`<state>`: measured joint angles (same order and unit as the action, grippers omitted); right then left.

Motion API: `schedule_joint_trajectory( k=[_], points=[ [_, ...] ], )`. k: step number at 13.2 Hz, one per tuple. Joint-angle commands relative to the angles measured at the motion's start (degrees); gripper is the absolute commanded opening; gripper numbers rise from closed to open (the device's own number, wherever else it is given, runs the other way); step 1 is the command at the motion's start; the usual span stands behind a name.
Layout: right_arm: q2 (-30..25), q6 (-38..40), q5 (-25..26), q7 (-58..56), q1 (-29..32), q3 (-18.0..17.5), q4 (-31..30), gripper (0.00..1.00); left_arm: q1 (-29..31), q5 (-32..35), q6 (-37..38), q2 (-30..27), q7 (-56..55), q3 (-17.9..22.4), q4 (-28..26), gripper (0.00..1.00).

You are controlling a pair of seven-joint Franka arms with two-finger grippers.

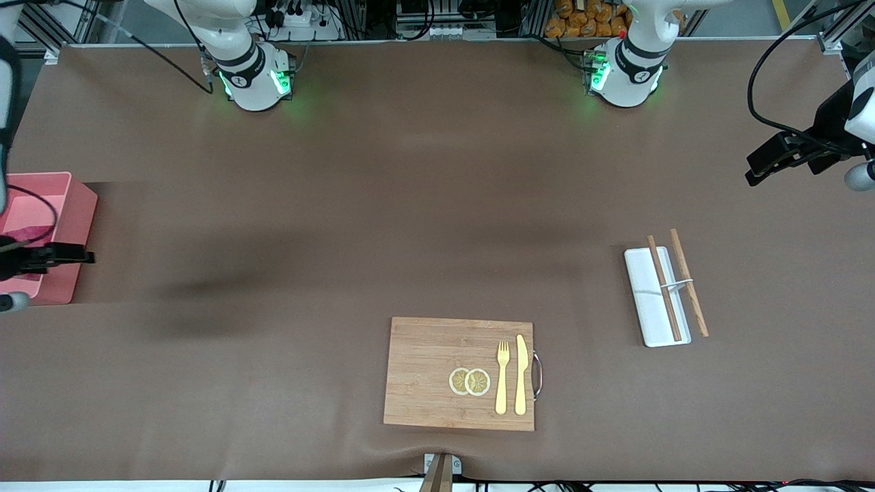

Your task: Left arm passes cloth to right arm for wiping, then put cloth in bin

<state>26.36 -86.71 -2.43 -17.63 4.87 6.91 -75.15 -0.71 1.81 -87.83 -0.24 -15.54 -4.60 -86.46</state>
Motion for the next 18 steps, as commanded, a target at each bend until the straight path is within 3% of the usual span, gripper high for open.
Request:
schedule_joint_trajectory(
  k=[1, 6, 10, 13, 15, 18],
  points=[
    [-3.2, 0.8, -0.6, 12.7, -5.2, 0.3, -3.1, 1.00, 0.2, 0.7, -0.5, -0.5, 1.2, -0.1, -0.7, 1.00],
    [-7.6, 0.4, -1.0, 32.5, -15.1, 0.5, -6.8, 1.00, 0.2, 0.7, -0.5, -0.5, 1.2, -0.1, -0.7, 1.00],
    [-12.0, -0.7, -0.8, 20.9, -10.3, 0.7, -8.3, 1.00, 0.2, 0.7, -0.5, 0.0, 1.2, -0.1, -0.7, 1.00],
    [-17.4, -1.4, -0.7, 20.1, -8.8, 0.7, -11.8, 1.00, 0.3, 0.7, -0.5, 0.0, 1.2, -0.1, -0.6, 1.00],
    [-21.0, -6.1, -1.0, 20.2, -8.7, 0.6, -16.6, 1.00, 0.3, 0.7, -0.5, 0.0, 1.2, -0.1, -0.6, 1.00],
    [-22.1, -8.2, -1.9, 20.9, -9.2, 0.6, -18.0, 1.00, 0.4, 0.7, -0.5, 0.0, 1.2, -0.1, -0.6, 1.00]
  ],
)
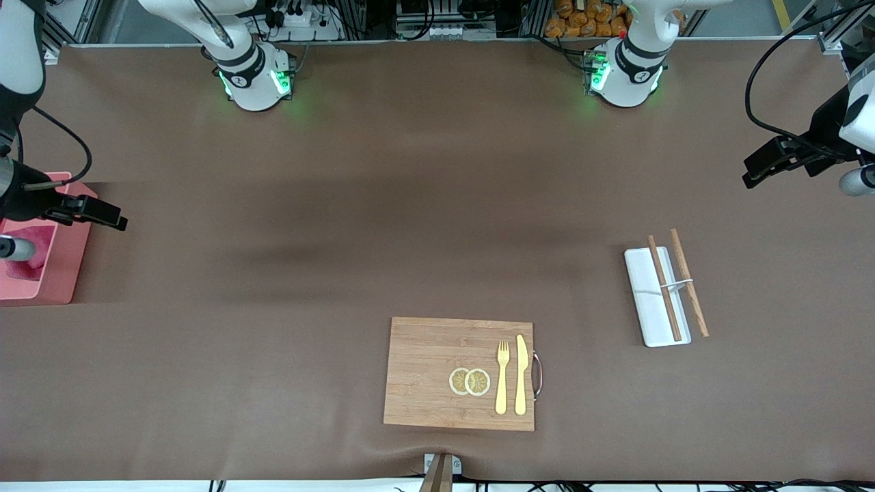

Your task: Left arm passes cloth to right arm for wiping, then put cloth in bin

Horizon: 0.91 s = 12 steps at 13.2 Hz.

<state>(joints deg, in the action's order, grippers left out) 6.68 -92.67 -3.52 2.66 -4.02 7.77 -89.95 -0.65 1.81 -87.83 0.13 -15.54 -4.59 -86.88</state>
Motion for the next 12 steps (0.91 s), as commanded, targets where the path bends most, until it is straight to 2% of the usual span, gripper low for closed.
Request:
schedule_joint_trajectory(
  k=[1, 12],
  points=[
    [-2.5, -2.7, -0.8, 0.0, -0.3, -0.3, -2.7, 1.00, 0.3, 0.7, -0.5, -0.4, 1.2, -0.1, -0.2, 1.00],
    [-2.1, -4.9, -0.3, -0.2, -0.4, -0.6, -0.1, 1.00, 0.5, 0.7, -0.5, -0.7, 1.3, -0.1, -0.2, 1.00]
  ],
)
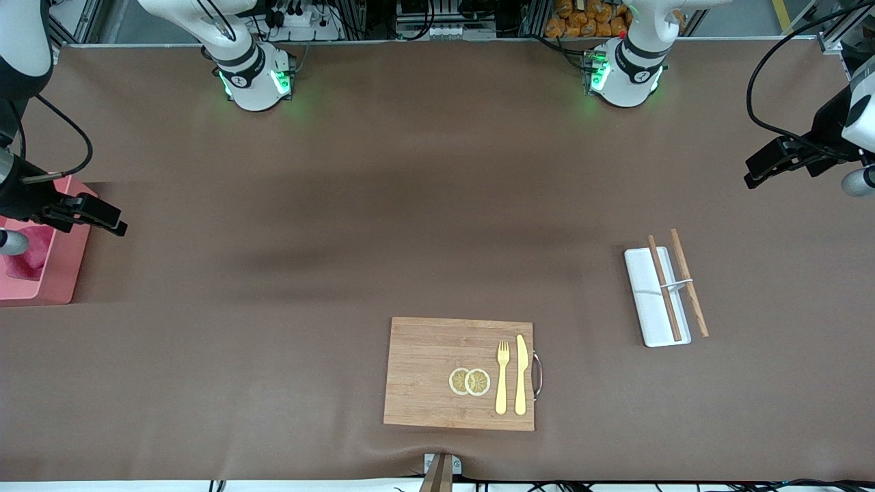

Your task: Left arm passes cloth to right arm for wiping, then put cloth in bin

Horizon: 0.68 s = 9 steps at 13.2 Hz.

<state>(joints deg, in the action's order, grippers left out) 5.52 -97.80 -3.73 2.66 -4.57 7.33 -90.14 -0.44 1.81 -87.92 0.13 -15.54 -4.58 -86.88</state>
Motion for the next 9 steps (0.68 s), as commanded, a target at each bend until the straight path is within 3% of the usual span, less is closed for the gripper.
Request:
schedule_joint_trajectory(
  k=[1, 4, 9],
  points=[
    [-1.2, 0.4, -0.2, -0.4, 0.6, -1.0, 0.1, 1.00, 0.3, 0.7, -0.4, -0.6, 1.3, -0.1, -0.2, 1.00],
    [-2.5, 2.0, 0.3, -2.4, 7.4, -8.5, 0.1, 1.00, 0.2, 0.8, -0.4, -0.7, 1.3, -0.1, -0.1, 1.00],
    [-4.3, 2.4, 2.7, -2.6, 7.2, -8.3, 0.1, 1.00, 0.1, 0.8, -0.1, -0.7, 3.5, -0.2, 0.1, 1.00]
  ],
)
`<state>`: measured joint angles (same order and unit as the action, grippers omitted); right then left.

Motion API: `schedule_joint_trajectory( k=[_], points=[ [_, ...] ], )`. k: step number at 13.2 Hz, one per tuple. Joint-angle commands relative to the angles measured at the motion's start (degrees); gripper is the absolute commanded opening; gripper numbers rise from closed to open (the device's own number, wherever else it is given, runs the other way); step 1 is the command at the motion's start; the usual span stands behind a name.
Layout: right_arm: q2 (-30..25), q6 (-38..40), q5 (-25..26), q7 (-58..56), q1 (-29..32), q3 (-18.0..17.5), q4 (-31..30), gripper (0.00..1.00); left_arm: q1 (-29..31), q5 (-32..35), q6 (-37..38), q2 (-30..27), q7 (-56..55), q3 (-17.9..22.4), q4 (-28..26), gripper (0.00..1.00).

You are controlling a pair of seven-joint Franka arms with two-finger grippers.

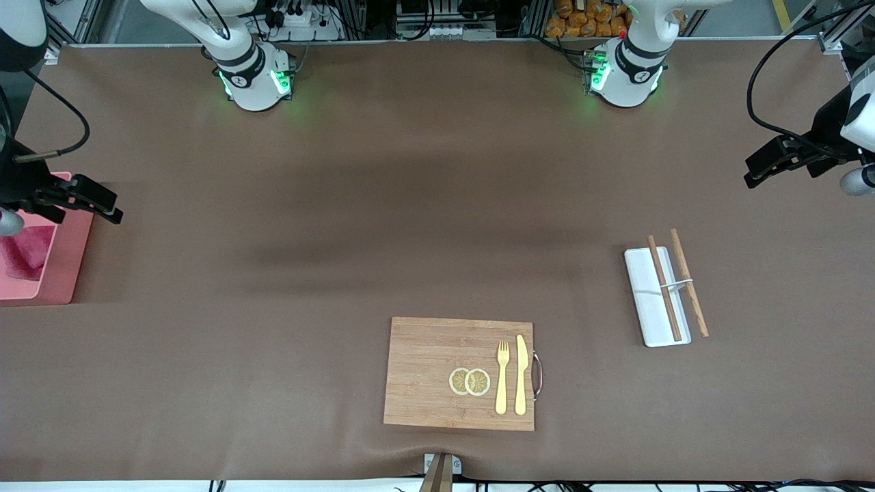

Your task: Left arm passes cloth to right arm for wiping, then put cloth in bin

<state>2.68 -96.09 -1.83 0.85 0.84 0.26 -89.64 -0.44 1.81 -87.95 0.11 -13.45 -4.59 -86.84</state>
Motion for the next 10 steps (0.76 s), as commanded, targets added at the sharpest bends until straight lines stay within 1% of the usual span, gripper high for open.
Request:
schedule_joint_trajectory(
  k=[1, 4, 7, 10],
  points=[
    [-1.9, 1.2, 0.9, -0.8, 1.8, -1.2, -0.3, 1.00, 0.0, 0.9, 0.0, -0.6, 1.3, -0.2, 0.2, 1.00],
    [-3.0, 2.3, 0.9, -0.6, 1.7, -1.5, -0.3, 1.00, 0.0, 1.3, -0.1, -0.6, 1.4, -0.2, 0.8, 1.00],
    [-2.9, 2.2, 0.8, -0.3, 2.1, -1.1, -0.3, 1.00, -0.3, 0.7, 0.1, -0.3, 1.1, -0.3, 2.2, 1.00],
    [-2.8, 2.4, 0.4, -0.3, 1.9, -1.2, -0.4, 1.00, -0.4, 1.1, 0.3, -0.4, 1.1, -0.5, 2.3, 1.00]
  ],
)
